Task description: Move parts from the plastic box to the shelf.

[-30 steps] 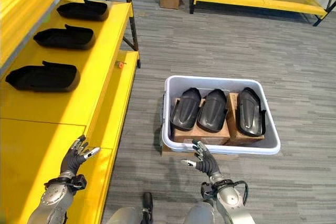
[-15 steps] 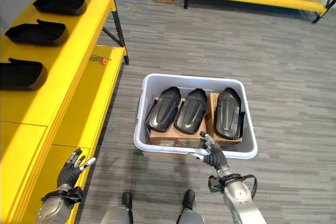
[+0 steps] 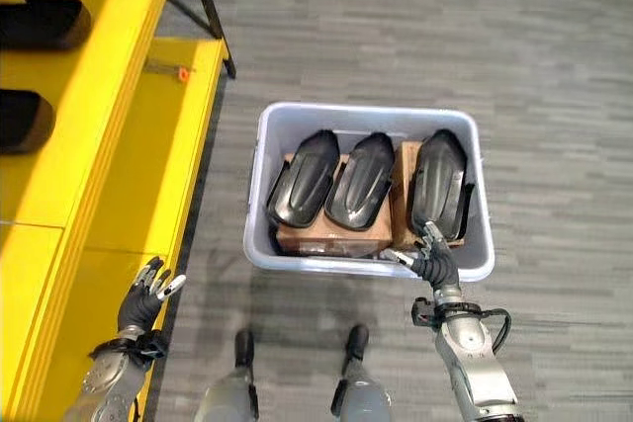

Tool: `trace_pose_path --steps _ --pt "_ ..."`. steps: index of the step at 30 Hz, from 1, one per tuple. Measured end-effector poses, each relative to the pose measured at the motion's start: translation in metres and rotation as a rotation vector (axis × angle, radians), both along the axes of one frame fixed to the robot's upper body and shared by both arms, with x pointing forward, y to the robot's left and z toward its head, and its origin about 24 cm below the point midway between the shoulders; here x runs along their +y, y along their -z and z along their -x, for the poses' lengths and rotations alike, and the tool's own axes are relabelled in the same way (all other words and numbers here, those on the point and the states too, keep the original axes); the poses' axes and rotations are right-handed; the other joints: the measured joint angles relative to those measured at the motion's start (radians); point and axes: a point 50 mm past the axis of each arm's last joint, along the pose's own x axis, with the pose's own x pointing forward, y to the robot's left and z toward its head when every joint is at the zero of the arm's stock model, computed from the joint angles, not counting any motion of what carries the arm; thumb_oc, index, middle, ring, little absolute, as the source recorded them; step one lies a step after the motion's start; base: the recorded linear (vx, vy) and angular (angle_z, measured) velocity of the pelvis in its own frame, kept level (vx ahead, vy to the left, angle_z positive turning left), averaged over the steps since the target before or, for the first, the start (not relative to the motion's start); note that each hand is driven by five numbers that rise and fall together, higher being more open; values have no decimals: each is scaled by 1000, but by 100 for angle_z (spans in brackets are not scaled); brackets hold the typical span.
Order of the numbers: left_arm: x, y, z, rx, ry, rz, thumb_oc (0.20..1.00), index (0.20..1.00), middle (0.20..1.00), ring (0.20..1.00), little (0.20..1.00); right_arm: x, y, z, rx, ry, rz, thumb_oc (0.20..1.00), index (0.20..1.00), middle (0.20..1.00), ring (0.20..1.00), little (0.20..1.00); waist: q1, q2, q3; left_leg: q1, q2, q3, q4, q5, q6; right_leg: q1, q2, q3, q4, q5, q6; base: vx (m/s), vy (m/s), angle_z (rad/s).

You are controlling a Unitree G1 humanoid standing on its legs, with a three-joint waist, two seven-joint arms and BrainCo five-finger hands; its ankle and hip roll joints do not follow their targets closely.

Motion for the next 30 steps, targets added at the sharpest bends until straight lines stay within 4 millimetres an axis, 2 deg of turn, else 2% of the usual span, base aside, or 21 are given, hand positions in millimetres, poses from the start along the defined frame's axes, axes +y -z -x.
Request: trace_pose_path --steps 2,3,5,6,9,13,14,20,30 --pt "-1 1 1 4 3 2 1000 1000 1000 1000 1000 -6 -3 0 -11 33 -21 1000 1000 1000 1000 1000 2 -1 7 1 0 0 -3 0 0 0 0 -1 0 0 0 -20 18 3" --pt "1 -1 0 1 8 -9 1000 1000 1000 1000 1000 -23 -5 -1 -4 89 25 1000 1000 1000 1000 1000 5 -4 27 -3 -7 -4 -3 0 0 -2 -6 -2 0 0 0 -92 70 6" --pt "3 -2 0 0 10 -20 1000 1000 1000 1000 1000 -29 -8 -2 -12 116 34 1000 1000 1000 1000 1000 9 -5 35 -10 -10 -4 -2 0 1 -8 -9 -2 0 1 1 -131 84 6" --pt "3 -9 -3 -29 23 -34 1000 1000 1000 1000 1000 -38 -7 -5 -1 153 55 1000 1000 1000 1000 1000 15 -20 53 -57 -17 -16 43 -7 5 -27 -18 -3 1 5 4 -71 34 12" --pt "0 -15 -10 -54 46 -38 1000 1000 1000 1000 1000 -58 -3 -8 39 250 72 1000 1000 1000 1000 1000 31 -19 119 -68 -25 -24 52 -9 9 -32 -26 -5 0 16 3 -53 22 8" --pt "2 -17 -11 -53 60 -59 1000 1000 1000 1000 1000 -58 0 -17 55 267 73 1000 1000 1000 1000 1000 48 -25 132 -83 -31 -22 60 -8 11 -47 -33 -3 0 24 4 -52 37 -2" --pt "1 -17 -12 -54 61 -40 1000 1000 1000 1000 1000 -65 -4 -28 64 299 81 1000 1000 1000 1000 1000 55 -26 138 -102 -32 -22 67 -6 14 -62 -34 -2 0 32 4 -45 37 -1" --pt "-8 -15 -12 -44 97 -18 1000 1000 1000 1000 1000 -63 -23 -45 17 288 162 1000 1000 1000 1000 1000 60 -25 172 -102 -35 -22 71 -4 17 -61 -37 -1 0 36 3 -27 16 0" --pt "-13 -19 -19 -65 118 -13 1000 1000 1000 1000 1000 -65 -30 -50 -2 332 227 1000 1000 1000 1000 1000 58 -24 192 -109 -41 -22 86 -5 19 -62 -44 -1 0 43 2 0 0 0"
